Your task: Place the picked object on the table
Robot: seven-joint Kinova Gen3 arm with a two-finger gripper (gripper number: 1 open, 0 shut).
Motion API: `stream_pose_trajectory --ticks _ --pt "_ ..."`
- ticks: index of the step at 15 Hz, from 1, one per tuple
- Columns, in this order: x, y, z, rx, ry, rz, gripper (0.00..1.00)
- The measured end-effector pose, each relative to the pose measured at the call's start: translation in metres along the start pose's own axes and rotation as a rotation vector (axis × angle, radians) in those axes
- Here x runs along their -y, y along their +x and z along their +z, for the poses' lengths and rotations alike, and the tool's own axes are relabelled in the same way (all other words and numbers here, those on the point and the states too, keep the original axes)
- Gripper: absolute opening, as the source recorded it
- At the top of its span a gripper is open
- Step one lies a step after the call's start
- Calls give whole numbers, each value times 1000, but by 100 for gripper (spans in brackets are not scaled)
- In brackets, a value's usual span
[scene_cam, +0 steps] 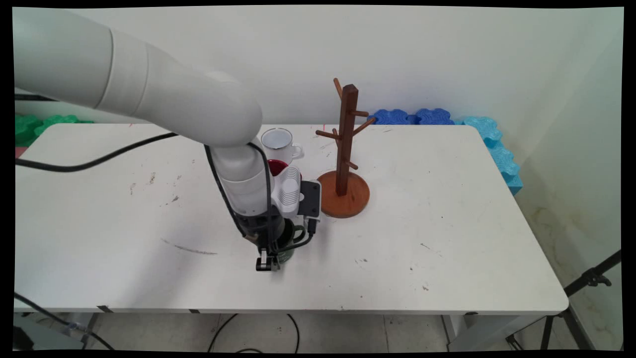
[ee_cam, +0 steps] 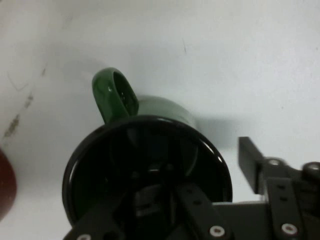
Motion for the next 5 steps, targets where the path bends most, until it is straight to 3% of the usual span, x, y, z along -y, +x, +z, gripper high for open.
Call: stream_pose_trajectory --ticks 5 --pt "0 4 1 -14 2 2 100"
